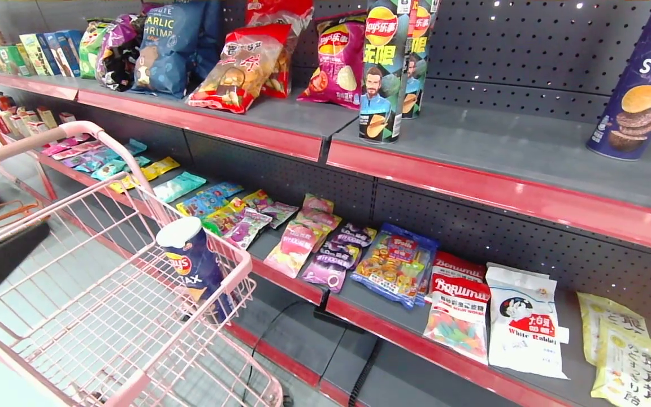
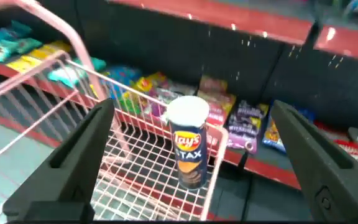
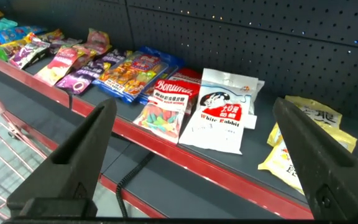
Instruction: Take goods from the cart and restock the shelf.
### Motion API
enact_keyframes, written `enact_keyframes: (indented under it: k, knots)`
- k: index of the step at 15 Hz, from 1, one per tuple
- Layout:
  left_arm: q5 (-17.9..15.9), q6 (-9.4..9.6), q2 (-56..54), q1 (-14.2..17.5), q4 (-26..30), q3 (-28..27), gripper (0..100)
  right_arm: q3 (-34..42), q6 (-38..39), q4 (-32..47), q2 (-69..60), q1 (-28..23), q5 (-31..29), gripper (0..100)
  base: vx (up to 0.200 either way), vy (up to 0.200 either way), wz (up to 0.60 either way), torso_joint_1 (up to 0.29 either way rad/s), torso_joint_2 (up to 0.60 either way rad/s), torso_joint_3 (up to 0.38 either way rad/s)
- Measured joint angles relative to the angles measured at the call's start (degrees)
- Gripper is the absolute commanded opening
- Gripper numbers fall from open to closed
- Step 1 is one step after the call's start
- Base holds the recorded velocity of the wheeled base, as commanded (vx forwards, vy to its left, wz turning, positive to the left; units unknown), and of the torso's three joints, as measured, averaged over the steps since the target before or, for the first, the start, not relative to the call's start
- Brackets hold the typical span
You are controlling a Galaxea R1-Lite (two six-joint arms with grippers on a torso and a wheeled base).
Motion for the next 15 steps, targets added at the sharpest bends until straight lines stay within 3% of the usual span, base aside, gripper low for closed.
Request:
enact_keyframes:
  k: [2, 4, 8, 15]
  knots:
    - [-1.7, 0.79, 12.0, -0.1, -9.8, 2.8, 100, 0.0, 0.0, 0.0, 0.0, 0.0, 0.0, 100, 0.000, 0.000, 0.00, 0.000, 0.00, 0.000]
    - [-5.1, 1.27, 21.5, -0.3, -15.4, 4.7, 100, 0.0, 0.0, 0.0, 0.0, 0.0, 0.0, 100, 0.000, 0.000, 0.00, 0.000, 0.00, 0.000]
    - [-8.2, 1.58, 33.8, -0.3, -22.7, 6.0, 100, 0.0, 0.0, 0.0, 0.0, 0.0, 0.0, 100, 0.000, 0.000, 0.00, 0.000, 0.00, 0.000]
    - [-8.9, 2.30, 46.1, -0.3, -30.8, 4.1, 100, 0.0, 0.0, 0.0, 0.0, 0.0, 0.0, 100, 0.000, 0.000, 0.00, 0.000, 0.00, 0.000]
